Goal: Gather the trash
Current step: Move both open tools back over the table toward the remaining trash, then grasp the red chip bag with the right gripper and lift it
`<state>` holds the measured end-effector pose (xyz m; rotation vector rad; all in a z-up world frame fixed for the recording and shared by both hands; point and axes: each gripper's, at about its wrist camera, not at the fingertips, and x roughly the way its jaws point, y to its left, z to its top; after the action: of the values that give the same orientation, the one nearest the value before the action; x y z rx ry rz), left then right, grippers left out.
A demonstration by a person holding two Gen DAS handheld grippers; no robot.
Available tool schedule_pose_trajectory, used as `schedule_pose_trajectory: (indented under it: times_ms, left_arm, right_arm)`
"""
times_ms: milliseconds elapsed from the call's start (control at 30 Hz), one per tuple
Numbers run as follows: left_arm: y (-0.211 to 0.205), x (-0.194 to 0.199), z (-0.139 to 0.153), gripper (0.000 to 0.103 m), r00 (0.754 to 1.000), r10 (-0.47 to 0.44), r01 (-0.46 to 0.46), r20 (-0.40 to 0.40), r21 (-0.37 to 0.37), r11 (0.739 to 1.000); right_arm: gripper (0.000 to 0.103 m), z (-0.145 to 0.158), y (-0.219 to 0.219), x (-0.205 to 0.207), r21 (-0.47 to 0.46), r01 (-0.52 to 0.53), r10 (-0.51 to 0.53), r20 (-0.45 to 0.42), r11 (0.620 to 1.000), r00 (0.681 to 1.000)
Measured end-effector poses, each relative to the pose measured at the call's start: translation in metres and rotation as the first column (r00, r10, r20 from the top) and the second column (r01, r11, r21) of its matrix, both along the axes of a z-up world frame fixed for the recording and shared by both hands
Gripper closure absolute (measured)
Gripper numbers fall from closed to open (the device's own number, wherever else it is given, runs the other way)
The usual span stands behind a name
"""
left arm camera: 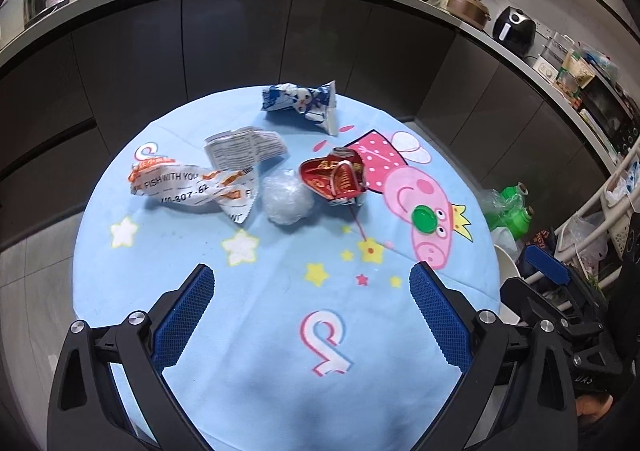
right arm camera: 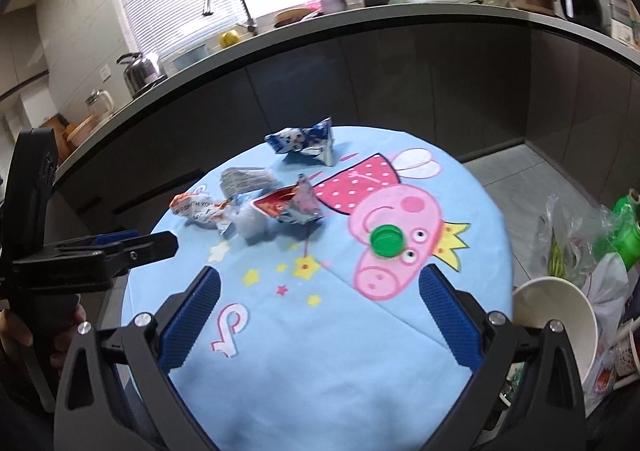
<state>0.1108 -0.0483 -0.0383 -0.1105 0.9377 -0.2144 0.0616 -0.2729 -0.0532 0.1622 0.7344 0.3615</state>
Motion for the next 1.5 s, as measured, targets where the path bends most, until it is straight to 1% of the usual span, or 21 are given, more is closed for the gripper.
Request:
schedule_pose_trajectory:
  times_ms: [200, 333, 400, 433, 467, 567, 633, 733, 833, 967, 1000, 1033, 1067, 1100, 1200, 1333, 1467, 1500]
  left_arm:
    - [0.017, 0.006, -0.007, 0.009, 1.0, 0.024, -0.024, -0.014, -0.011, 1.0]
    - [0.034, 0.014, -0.013, 0.009, 0.998, 0.061, -0.061, -0.023, -0.008, 0.998]
    - [0.045, 0.018, -0.017, 0.009, 0.996, 0.086, -0.086, -0.025, 0.004, 0.996]
    - [0.053, 0.02, -0.019, 0.009, 0.994, 0.102, -0.102, -0.027, 0.007, 0.995]
    - [0.059, 0.022, -0.02, 0.009, 0.993, 0.113, -0.113, -0.029, 0.004, 0.994]
    - [0.079, 0.028, -0.024, 0.009, 0.988, 0.147, -0.148, -0.035, -0.005, 0.989]
    - [0.09, 0.031, -0.026, 0.009, 0.986, 0.161, -0.161, -0.041, -0.011, 0.987]
    - [0.099, 0.034, -0.029, 0.013, 0.985, 0.164, -0.165, -0.047, -0.025, 0.986]
    - [0.1, 0.036, -0.032, 0.017, 0.987, 0.147, -0.149, -0.059, -0.045, 0.988]
    - [0.098, 0.038, -0.034, 0.024, 0.992, 0.111, -0.116, -0.062, -0.075, 0.99]
    - [0.098, 0.038, -0.035, 0.026, 0.992, 0.105, -0.11, -0.064, -0.084, 0.99]
    - [0.098, 0.039, -0.035, 0.027, 0.992, 0.106, -0.111, -0.067, -0.087, 0.99]
    - [0.099, 0.039, -0.035, 0.027, 0.992, 0.109, -0.114, -0.066, -0.087, 0.99]
    - [0.099, 0.039, -0.035, 0.029, 0.992, 0.111, -0.116, -0.065, -0.086, 0.989]
    - [0.103, 0.041, -0.036, 0.03, 0.99, 0.126, -0.131, -0.061, -0.089, 0.987]
    - [0.109, 0.049, -0.041, 0.032, 0.986, 0.144, -0.153, -0.083, -0.112, 0.982]
    - [0.116, 0.064, -0.042, 0.03, 0.98, 0.188, -0.192, -0.065, -0.072, 0.979]
    - [0.12, 0.07, -0.044, 0.03, 0.977, 0.197, -0.202, -0.077, -0.068, 0.977]
  right_arm:
    - [0.003, 0.003, 0.038, 0.016, -0.095, -0.058, 0.061, 0.028, 0.994, 0.998]
    - [0.004, -0.003, 0.055, 0.038, -0.106, -0.075, 0.074, -0.01, 0.992, 0.997]
    - [0.005, -0.006, 0.06, 0.049, -0.087, -0.088, 0.086, -0.024, 0.992, 0.996]
    - [0.01, -0.008, 0.062, 0.055, -0.073, -0.097, 0.094, -0.034, 0.993, 0.995]
    - [0.012, -0.01, 0.066, 0.062, -0.068, -0.1, 0.097, -0.05, 0.993, 0.994]
    - [0.02, -0.016, 0.075, 0.079, -0.085, -0.104, 0.099, -0.062, 0.991, 0.993]
    - [0.031, -0.021, 0.079, 0.091, -0.094, -0.096, 0.089, -0.074, 0.991, 0.993]
    - [0.039, -0.032, 0.08, 0.11, -0.088, -0.074, 0.064, -0.111, 0.993, 0.992]
    - [0.045, -0.042, 0.08, 0.127, -0.084, -0.052, 0.04, -0.136, 0.995, 0.99]
    - [0.05, -0.056, 0.084, 0.144, -0.093, -0.035, 0.019, -0.168, 0.995, 0.986]
    - [0.055, -0.059, 0.083, 0.147, -0.088, -0.033, 0.017, -0.179, 0.996, 0.984]
    - [0.07, -0.063, 0.083, 0.149, -0.079, -0.035, 0.019, -0.193, 0.996, 0.981]
    - [0.079, -0.066, 0.082, 0.15, -0.074, -0.034, 0.018, -0.201, 0.997, 0.979]
    - [0.098, -0.067, 0.081, 0.15, -0.081, -0.021, 0.003, -0.206, 0.996, 0.979]
    - [0.098, -0.063, 0.07, 0.139, -0.06, -0.005, -0.007, -0.195, 0.998, 0.981]
    - [0.098, -0.051, 0.06, 0.12, -0.046, -0.004, -0.004, -0.166, 0.999, 0.986]
    - [0.097, -0.041, 0.052, 0.098, -0.03, -0.006, 0.001, -0.152, 1.0, 0.988]
    - [0.097, -0.04, 0.05, 0.093, -0.025, -0.008, 0.004, -0.15, 1.0, 0.989]
